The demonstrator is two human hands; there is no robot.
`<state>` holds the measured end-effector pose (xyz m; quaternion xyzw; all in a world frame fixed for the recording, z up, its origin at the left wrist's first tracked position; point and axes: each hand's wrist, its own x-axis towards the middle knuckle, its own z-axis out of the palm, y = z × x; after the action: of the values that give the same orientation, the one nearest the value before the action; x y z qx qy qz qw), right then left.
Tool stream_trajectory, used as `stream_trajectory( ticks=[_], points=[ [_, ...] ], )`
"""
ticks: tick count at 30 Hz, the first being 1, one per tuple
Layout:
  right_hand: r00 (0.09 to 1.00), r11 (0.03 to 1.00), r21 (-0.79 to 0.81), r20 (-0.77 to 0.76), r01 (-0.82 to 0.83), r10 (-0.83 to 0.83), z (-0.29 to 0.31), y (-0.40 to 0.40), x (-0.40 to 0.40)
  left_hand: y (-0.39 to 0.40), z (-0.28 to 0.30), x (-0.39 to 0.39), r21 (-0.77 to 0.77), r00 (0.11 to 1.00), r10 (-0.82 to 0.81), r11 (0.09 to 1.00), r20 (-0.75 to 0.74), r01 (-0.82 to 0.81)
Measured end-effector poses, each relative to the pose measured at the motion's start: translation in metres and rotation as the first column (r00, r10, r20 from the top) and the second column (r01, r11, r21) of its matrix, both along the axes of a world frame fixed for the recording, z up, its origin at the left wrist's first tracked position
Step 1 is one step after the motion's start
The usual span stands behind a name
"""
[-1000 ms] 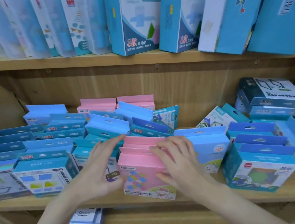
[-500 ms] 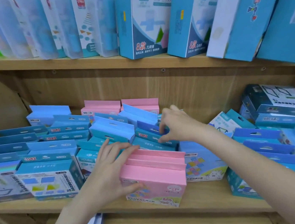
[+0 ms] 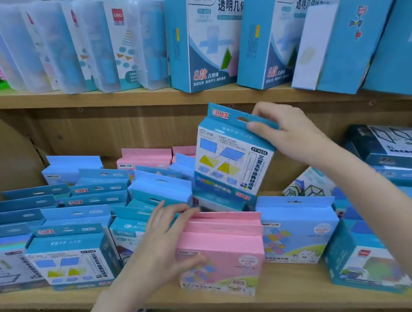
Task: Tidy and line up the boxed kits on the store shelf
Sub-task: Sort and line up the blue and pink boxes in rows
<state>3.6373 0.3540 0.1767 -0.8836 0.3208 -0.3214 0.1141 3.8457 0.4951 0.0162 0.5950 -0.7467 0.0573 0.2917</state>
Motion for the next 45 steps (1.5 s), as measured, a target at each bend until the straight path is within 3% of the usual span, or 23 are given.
stream_trajectory(
  ticks=[5, 13, 22, 29, 32, 35, 45],
  points=[
    [0.991, 0.989, -0.134, 0.126, 0.060, -0.043, 0.004, 0.012, -0.017, -0.010, -0.001, 0.001, 0.000, 0.998, 0.026, 1.000, 0.053, -0.026],
    [0.992, 0.997, -0.049, 0.119, 0.052, -0.046, -0.003, 0.019, -0.027, -0.007, 0.003, 0.001, 0.001, 0.993, 0.009, 1.000, 0.119, -0.009],
    [0.984, 0.998, -0.025, 0.172, 0.051, -0.046, -0.003, 0.017, -0.032, 0.006, -0.001, 0.006, -0.046, 0.999, 0.055, 0.997, -0.001, -0.055],
    [0.978, 0.997, -0.060, 0.206, 0.043, -0.030, -0.003, 0.018, -0.030, 0.034, -0.004, 0.037, -0.079, 0.977, 0.210, 0.974, -0.033, -0.212],
    [0.968, 0.998, -0.066, 0.247, -0.016, 0.032, 0.002, 0.022, -0.021, 0.049, -0.004, 0.048, -0.135, 0.949, 0.293, 0.942, -0.117, -0.308],
    [0.960, 0.997, -0.007, 0.271, -0.080, 0.078, 0.003, 0.027, -0.008, 0.064, -0.010, 0.057, -0.113, 0.905, 0.379, 0.908, -0.195, -0.404],
    [0.942, 0.925, 0.237, 0.232, -0.297, 0.243, -0.019, 0.053, 0.059, 0.110, -0.035, 0.085, 0.034, 0.778, 0.586, 0.803, -0.228, -0.595]
  ],
)
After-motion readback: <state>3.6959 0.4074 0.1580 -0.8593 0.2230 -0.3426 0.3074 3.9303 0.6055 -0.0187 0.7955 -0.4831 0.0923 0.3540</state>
